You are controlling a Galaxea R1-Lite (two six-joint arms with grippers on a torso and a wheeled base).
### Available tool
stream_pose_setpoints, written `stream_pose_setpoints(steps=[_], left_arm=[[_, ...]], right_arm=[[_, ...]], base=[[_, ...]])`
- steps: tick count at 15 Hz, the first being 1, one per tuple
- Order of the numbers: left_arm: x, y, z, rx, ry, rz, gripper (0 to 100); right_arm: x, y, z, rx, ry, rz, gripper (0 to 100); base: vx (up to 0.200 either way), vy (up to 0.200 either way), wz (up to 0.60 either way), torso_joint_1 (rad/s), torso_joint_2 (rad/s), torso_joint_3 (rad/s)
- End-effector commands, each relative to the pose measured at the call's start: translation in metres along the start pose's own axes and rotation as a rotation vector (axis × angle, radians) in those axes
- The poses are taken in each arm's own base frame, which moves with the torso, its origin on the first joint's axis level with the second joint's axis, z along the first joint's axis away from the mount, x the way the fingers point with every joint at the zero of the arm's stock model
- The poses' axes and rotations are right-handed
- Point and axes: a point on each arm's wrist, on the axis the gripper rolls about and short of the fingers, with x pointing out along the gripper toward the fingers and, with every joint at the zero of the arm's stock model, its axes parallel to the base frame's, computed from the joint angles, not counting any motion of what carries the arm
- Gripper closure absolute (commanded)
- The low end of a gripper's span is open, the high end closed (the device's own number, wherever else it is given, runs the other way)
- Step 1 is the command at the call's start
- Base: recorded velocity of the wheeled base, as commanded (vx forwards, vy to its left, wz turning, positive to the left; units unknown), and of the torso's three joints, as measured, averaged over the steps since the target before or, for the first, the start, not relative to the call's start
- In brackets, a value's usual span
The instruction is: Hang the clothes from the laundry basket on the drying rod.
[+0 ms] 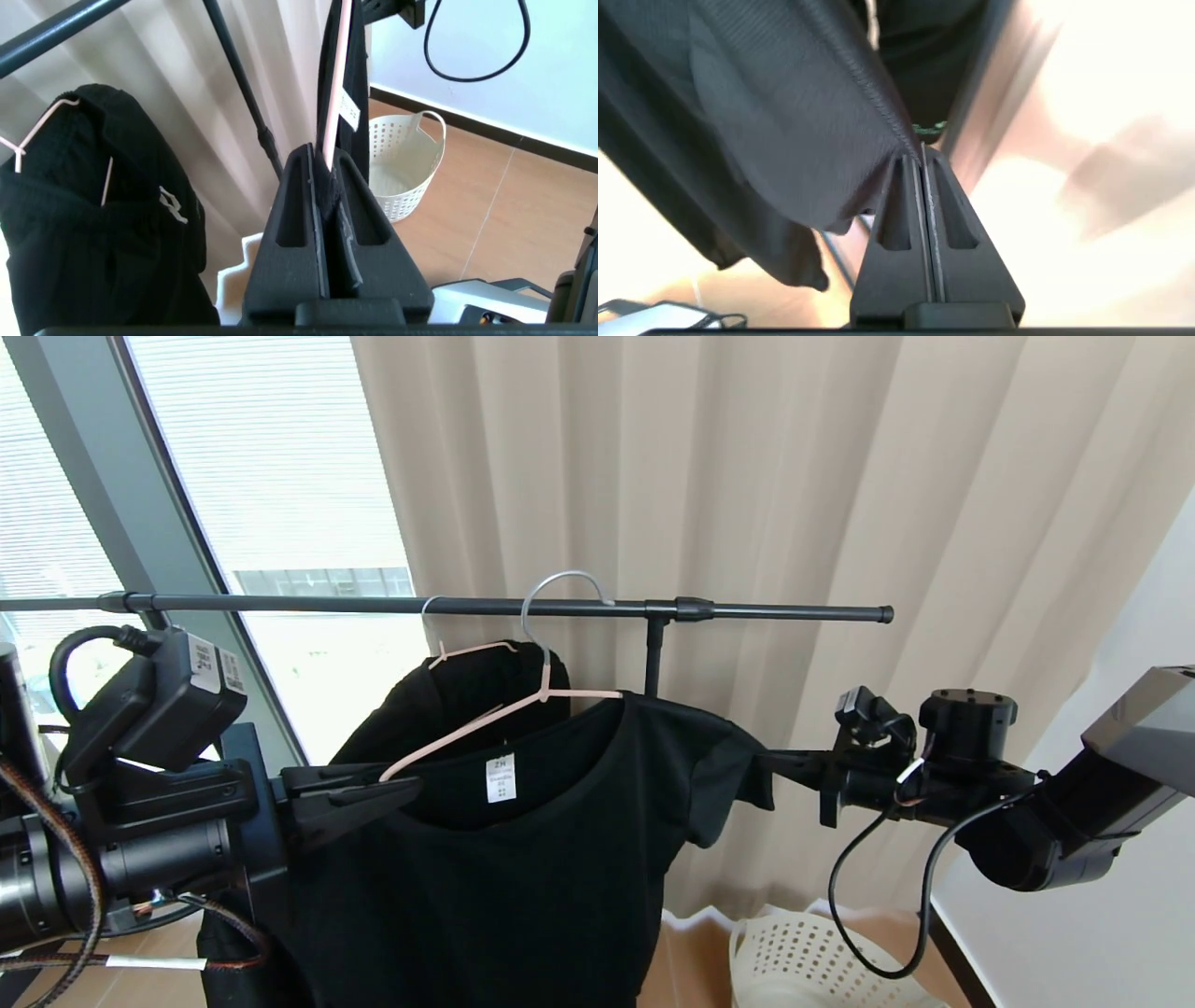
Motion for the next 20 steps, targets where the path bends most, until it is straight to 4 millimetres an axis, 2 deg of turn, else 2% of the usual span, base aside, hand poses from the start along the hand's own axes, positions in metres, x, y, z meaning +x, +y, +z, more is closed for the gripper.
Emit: stream_pose_setpoints(steps=[1, 8, 14, 19, 20], left_arm=[[-0.004, 0.0, 0.0, 0.002, -0.005, 0.01, 100], [-0.005, -0.002, -0.003, -0.002, 0.001, 0.009, 100], [-0.007, 0.0, -0.004, -0.011, 0.006, 0.025, 100], [-0.007, 0.004, -0.006, -0.037, 0.016, 0.043, 100], [-0.007, 0.005, -0.005, -0.045, 0.013, 0.044, 100]], right_arm=[[-0.004, -0.008, 0.0, 0.0, -0.005, -0.023, 100], [-0.008, -0.028, -0.008, 0.017, -0.004, -0.069, 100], [-0.008, -0.028, -0.008, 0.018, -0.002, -0.07, 100], [-0.015, -0.016, -0.002, 0.011, 0.0, -0.061, 100], [-0.016, -0.014, -0.002, 0.001, 0.002, -0.06, 0]], base=[[0.0, 0.0, 0.0, 0.0, 0.0, 0.0], [0.0, 0.0, 0.0, 0.0, 0.0, 0.0], [0.0, 0.0, 0.0, 0.0, 0.0, 0.0], [0.0, 0.0, 0.0, 0.0, 0.0, 0.0], [0.0, 0.0, 0.0, 0.0, 0.0, 0.0]])
